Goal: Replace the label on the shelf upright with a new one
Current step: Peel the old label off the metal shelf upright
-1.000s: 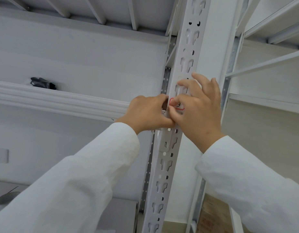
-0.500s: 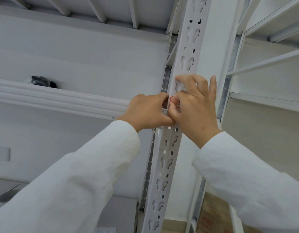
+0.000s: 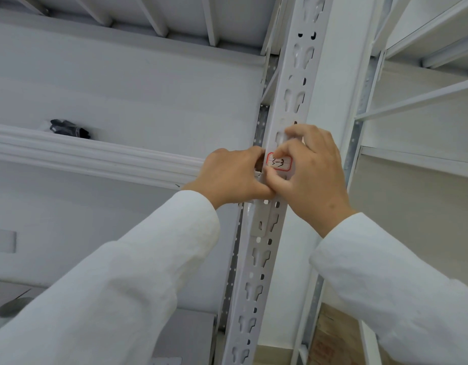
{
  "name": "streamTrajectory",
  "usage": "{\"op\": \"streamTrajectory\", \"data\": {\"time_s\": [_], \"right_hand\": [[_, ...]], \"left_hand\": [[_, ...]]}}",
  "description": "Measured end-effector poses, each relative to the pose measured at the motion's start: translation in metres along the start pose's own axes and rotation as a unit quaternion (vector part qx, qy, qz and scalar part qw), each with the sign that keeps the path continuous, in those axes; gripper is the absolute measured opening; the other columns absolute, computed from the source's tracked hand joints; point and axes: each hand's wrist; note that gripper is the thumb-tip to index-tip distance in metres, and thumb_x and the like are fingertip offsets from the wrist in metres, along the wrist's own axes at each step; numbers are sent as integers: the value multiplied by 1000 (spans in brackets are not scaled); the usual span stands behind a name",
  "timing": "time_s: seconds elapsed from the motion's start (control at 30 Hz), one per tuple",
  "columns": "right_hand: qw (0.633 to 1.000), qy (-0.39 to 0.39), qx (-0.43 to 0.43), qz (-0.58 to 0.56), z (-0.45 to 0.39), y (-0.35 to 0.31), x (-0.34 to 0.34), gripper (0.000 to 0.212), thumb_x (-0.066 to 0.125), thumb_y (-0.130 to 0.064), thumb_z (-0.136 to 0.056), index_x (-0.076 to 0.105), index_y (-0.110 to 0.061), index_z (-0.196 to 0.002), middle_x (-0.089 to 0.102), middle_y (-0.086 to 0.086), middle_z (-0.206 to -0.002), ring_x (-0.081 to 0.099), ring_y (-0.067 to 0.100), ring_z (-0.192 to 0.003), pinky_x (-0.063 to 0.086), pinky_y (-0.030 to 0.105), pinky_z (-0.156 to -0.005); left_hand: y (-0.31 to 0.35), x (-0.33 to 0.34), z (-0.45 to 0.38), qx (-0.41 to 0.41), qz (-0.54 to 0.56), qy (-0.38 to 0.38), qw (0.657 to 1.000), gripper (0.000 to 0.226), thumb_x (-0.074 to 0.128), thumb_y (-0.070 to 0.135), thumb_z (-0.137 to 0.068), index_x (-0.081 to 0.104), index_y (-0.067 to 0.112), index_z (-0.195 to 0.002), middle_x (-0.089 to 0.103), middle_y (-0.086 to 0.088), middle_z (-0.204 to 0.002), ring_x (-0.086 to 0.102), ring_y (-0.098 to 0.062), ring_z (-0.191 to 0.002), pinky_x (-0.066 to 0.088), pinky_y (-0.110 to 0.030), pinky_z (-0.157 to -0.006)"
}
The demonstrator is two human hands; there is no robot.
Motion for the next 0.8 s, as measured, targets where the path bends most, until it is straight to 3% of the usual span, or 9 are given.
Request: {"op": "streamTrajectory", "data": {"time_s": [0.1,0.27,0.47,0.63,0.8], "right_hand": [[1000,0,12,22,-1,-3,1,11,66,-24,-70,64,-14,-74,59,4,-107,39,14,-103,34,38,-93],[999,2,34,32,-2,-7,2,7,64,-23,-71,63,-17,-70,58,2,-106,40,16,-103,34,39,-93],[996,-20,36,74,-11,-15,-1,6,62,-22,-66,61,-16,-69,57,4,-97,50,26,-91,37,37,-83],[992,-35,28,118,-11,-18,-1,6,62,-23,-68,62,-18,-66,60,2,-100,53,26,-92,38,49,-93],[987,-24,6,160,-7,-14,0,13,62,-26,-70,65,-17,-62,64,0,-103,58,25,-92,33,56,-99]], "left_hand": [[0,0,0,0,3,0,1000,35,62,47,-70,40,23,-83,48,10,-62,46,-10,-58,23,-17,-53],[1,0,0,-1,3,2,1000,32,61,46,-71,43,24,-86,56,8,-70,49,-18,-66,25,-17,-53],[1,0,1,1,13,1,1000,30,61,44,-71,45,24,-87,57,9,-70,51,-17,-66,27,-16,-54],[2,-1,0,0,11,-3,1000,32,61,45,-71,49,23,-91,61,8,-77,53,-18,-69,28,-16,-55],[2,-2,1,-6,3,-10,1000,30,61,43,-71,43,23,-83,50,10,-62,45,-10,-57,25,-19,-52]]}}
Point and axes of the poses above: each hand's wrist, its own z-axis away from the middle knuckle, its own x-axis out of the palm, y = z × x
